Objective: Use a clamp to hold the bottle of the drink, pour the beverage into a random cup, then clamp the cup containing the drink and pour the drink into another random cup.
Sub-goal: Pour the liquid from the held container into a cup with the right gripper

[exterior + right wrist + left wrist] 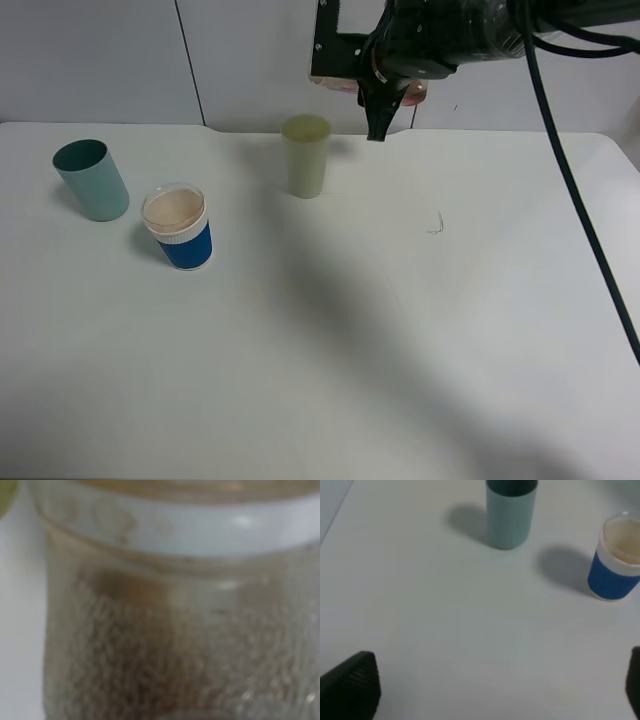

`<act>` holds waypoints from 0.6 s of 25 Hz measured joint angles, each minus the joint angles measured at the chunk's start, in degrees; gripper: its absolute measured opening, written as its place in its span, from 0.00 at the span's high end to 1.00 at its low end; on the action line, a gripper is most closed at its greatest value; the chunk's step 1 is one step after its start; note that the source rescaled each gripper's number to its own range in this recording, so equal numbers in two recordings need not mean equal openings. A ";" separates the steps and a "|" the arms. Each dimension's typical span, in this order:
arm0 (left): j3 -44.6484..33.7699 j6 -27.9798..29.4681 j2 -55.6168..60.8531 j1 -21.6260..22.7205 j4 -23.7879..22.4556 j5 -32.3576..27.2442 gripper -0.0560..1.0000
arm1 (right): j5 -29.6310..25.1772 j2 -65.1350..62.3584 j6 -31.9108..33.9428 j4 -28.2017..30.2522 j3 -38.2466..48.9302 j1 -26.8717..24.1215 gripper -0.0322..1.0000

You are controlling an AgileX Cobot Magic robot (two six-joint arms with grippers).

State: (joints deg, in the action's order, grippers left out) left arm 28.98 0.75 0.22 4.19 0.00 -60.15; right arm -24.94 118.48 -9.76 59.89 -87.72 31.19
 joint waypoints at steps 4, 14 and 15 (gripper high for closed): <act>0.00 0.00 0.00 0.00 0.00 0.00 0.00 | -1.09 0.00 -2.29 0.00 0.00 0.67 0.97; 0.00 0.00 0.00 0.00 0.00 0.00 0.00 | -1.69 0.00 -2.86 0.00 0.00 0.66 0.97; 0.00 0.00 0.00 0.00 0.00 0.00 0.00 | -1.69 0.00 -2.86 -0.06 0.00 0.66 0.97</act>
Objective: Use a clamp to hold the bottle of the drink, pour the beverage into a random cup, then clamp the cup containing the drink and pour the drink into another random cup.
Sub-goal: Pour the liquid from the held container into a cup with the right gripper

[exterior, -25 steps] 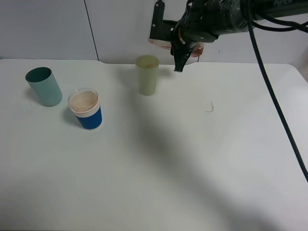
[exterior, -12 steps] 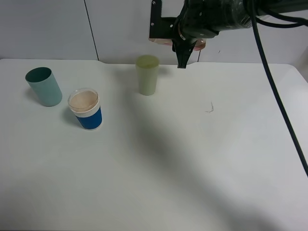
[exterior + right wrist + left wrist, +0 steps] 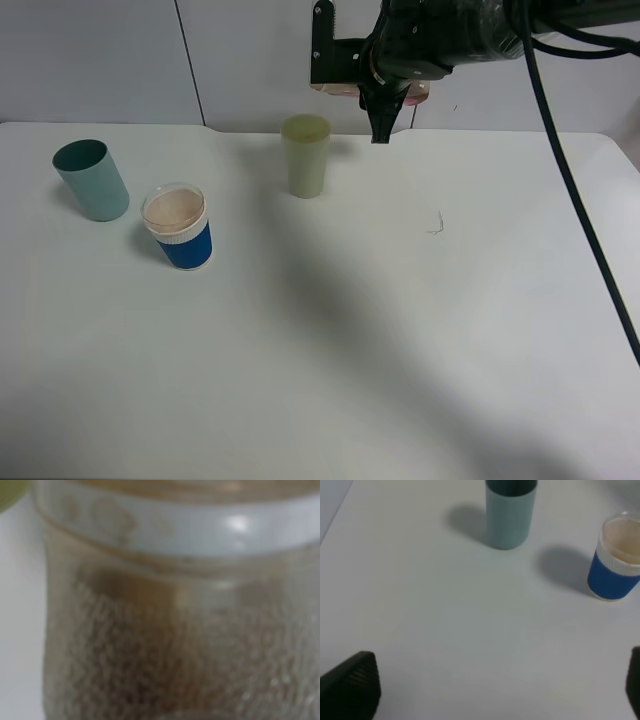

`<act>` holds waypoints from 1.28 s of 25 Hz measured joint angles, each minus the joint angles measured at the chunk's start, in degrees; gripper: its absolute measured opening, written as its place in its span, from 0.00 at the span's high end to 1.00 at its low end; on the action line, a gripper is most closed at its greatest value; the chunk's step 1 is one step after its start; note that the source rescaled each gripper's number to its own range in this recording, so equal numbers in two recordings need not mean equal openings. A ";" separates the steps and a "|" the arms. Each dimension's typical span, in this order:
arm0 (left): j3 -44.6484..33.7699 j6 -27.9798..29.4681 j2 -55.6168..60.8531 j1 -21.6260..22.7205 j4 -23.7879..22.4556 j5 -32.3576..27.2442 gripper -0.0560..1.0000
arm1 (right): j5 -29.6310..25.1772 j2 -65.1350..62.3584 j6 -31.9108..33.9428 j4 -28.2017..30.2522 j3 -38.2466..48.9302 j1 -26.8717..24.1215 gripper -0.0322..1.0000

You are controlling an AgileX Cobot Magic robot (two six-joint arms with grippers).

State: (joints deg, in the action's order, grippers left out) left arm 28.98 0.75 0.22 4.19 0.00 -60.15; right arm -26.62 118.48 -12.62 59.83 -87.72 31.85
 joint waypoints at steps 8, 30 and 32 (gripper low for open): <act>0.00 0.00 0.00 0.00 0.00 0.00 0.00 | -2.92 0.25 -5.06 -1.46 0.00 0.00 0.97; 0.00 0.00 0.00 0.00 0.00 0.00 0.00 | -1.02 0.36 -6.96 -0.60 0.00 0.00 0.97; 0.00 0.00 0.00 0.00 0.00 0.00 0.00 | -1.02 0.36 -7.08 -0.32 0.00 0.00 0.97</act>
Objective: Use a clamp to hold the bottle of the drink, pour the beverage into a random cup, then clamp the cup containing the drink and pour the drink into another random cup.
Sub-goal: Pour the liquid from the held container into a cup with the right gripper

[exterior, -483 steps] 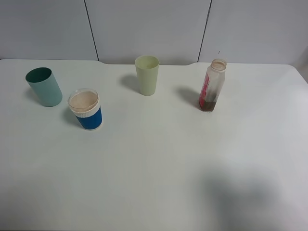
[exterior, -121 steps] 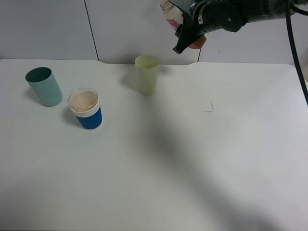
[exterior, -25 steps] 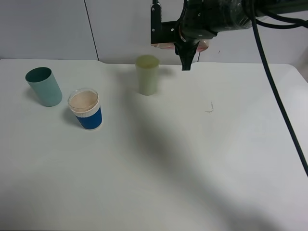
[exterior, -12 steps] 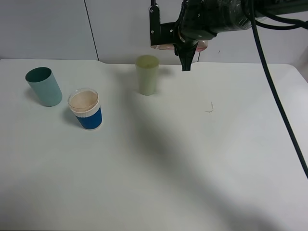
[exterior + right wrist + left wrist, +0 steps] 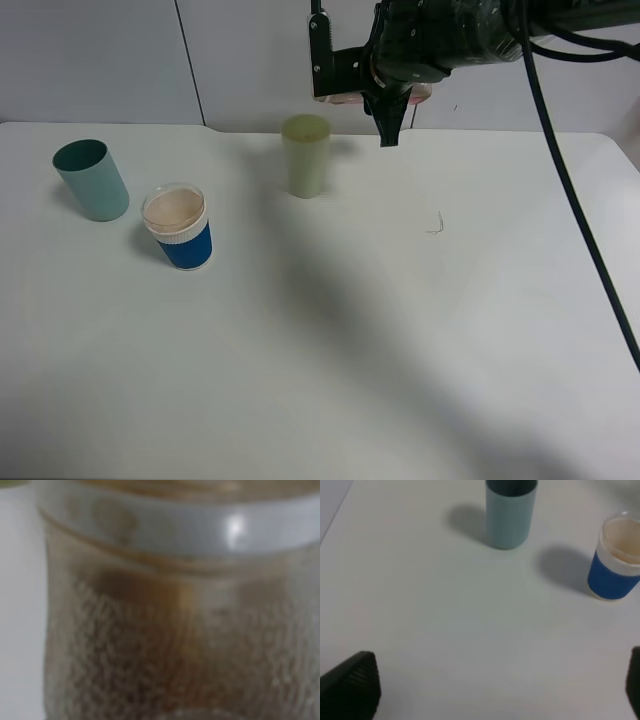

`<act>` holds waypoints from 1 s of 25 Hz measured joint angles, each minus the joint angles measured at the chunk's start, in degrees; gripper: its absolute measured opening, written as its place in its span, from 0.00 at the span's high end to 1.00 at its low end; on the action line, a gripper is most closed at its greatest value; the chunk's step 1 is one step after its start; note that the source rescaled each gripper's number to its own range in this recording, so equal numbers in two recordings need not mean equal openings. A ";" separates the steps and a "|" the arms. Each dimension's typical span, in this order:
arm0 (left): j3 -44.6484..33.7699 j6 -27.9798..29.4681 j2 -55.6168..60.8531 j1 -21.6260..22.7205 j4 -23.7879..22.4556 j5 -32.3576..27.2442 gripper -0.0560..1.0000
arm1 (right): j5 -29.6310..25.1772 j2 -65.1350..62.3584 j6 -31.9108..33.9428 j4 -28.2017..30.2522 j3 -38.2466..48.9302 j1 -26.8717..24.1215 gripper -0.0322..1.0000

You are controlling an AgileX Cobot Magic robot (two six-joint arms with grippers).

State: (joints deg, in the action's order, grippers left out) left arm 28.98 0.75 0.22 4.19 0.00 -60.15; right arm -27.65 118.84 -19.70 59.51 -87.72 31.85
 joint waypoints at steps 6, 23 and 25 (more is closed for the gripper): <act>0.00 0.00 0.00 0.00 0.00 0.00 0.00 | -0.31 0.87 -0.45 0.63 -0.11 0.67 0.97; 0.00 0.00 0.00 0.00 0.00 0.00 0.00 | -4.72 2.72 -0.51 0.46 -3.34 2.15 0.97; 0.00 0.00 0.00 0.00 0.00 0.00 0.00 | -4.72 2.72 -0.46 0.59 -4.27 2.15 0.97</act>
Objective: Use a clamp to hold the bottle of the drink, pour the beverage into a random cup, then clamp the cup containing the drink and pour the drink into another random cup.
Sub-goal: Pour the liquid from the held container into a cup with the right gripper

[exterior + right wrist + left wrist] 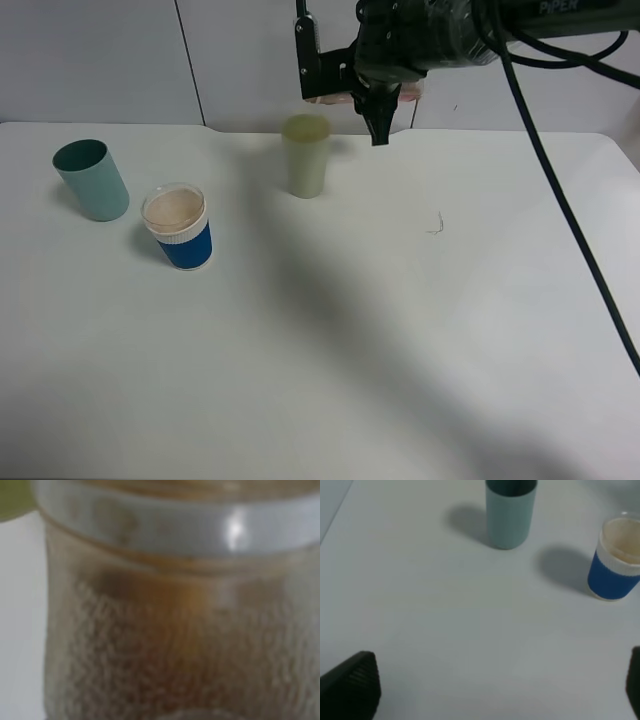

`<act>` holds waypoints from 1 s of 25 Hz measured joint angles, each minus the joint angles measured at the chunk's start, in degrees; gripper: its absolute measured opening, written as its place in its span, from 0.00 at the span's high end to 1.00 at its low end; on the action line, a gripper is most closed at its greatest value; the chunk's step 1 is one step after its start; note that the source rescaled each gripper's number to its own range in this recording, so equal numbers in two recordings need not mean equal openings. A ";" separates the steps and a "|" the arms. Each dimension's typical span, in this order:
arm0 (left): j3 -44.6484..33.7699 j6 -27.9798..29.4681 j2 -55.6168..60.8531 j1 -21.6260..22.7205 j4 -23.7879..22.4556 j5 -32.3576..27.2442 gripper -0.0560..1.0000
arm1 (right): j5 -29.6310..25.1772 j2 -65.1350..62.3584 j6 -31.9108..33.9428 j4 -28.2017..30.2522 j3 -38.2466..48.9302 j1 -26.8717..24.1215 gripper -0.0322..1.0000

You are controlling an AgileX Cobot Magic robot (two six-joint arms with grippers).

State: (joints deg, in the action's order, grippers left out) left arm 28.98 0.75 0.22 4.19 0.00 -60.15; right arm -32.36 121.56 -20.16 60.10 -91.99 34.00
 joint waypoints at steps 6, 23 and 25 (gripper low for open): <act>0.00 0.00 0.00 0.00 0.00 0.00 0.00 | -0.06 0.11 0.05 0.00 -0.18 0.00 0.97; 0.00 0.00 0.00 0.00 0.00 0.00 0.00 | -1.86 1.50 -2.16 1.36 -0.18 0.36 0.97; 0.00 0.00 0.00 0.00 0.00 0.00 0.00 | -1.86 1.50 -2.73 1.36 -0.18 0.53 0.97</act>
State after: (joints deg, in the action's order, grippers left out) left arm 28.98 0.75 0.22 4.19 0.00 -60.15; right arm -34.22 123.06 -22.89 61.46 -92.17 34.54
